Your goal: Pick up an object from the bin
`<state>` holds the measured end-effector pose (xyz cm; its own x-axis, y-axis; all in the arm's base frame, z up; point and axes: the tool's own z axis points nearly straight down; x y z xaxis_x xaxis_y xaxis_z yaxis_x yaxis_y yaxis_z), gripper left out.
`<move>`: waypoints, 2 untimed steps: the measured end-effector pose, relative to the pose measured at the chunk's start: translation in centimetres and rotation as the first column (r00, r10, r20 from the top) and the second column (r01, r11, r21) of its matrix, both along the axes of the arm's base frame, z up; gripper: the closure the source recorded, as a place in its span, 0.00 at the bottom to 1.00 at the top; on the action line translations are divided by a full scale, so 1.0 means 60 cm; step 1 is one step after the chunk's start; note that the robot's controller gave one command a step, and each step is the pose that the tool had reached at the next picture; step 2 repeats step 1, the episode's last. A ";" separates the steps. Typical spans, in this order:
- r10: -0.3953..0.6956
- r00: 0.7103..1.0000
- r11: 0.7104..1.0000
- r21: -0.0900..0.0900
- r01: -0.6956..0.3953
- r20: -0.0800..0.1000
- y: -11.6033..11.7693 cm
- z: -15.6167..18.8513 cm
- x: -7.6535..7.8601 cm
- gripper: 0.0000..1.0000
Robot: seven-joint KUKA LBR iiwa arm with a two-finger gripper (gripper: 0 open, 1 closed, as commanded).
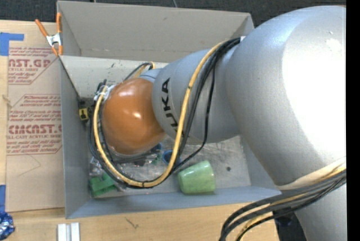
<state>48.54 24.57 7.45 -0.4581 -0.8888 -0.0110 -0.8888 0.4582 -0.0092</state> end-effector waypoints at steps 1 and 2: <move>-0.006 1.000 1.000 0.000 0.006 -0.004 -0.008 0.307 0.006 1.00; -0.006 1.000 1.000 0.000 0.006 -0.004 -0.008 0.307 0.006 1.00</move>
Offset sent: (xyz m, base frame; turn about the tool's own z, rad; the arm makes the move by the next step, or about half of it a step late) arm 0.0023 -0.0066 0.1799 0.0045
